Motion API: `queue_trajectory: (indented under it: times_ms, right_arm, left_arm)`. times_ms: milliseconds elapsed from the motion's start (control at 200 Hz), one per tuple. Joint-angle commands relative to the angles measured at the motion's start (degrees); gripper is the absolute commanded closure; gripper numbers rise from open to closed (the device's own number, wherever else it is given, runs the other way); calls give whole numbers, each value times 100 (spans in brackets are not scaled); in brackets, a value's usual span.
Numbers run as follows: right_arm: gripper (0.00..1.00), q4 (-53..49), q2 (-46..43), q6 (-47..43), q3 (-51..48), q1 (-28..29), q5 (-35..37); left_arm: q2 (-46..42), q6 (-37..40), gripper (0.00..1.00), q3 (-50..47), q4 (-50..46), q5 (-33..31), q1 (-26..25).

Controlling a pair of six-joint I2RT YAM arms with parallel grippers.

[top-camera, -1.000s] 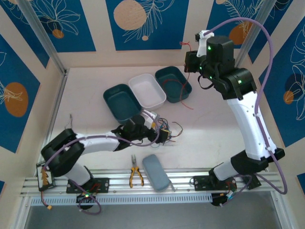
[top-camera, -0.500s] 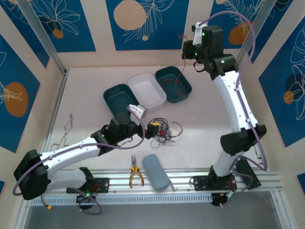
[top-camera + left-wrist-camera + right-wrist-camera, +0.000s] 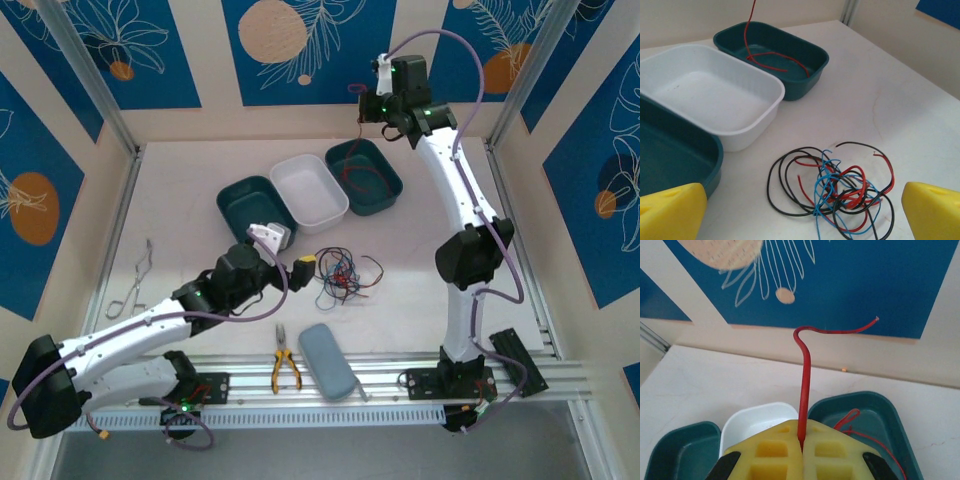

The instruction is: Untangle the cables

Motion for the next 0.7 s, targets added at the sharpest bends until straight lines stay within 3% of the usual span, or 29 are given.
queue_trajectory:
  times_ms: [0, 335, 695]
  right_arm:
    - [100, -126, 75, -22, 125, -59, -189]
    - [100, -245, -245, 374, -987, -150, -412]
    - [100, -89, -399, 871, -2037, -553, -1195]
  left_arm:
    - [-109, 55, 0, -59, -106, -262, 8]
    - [-84, 36, 0, -118, -126, -510, 20]
    - [63, 7, 0, -72, -137, -464, 34]
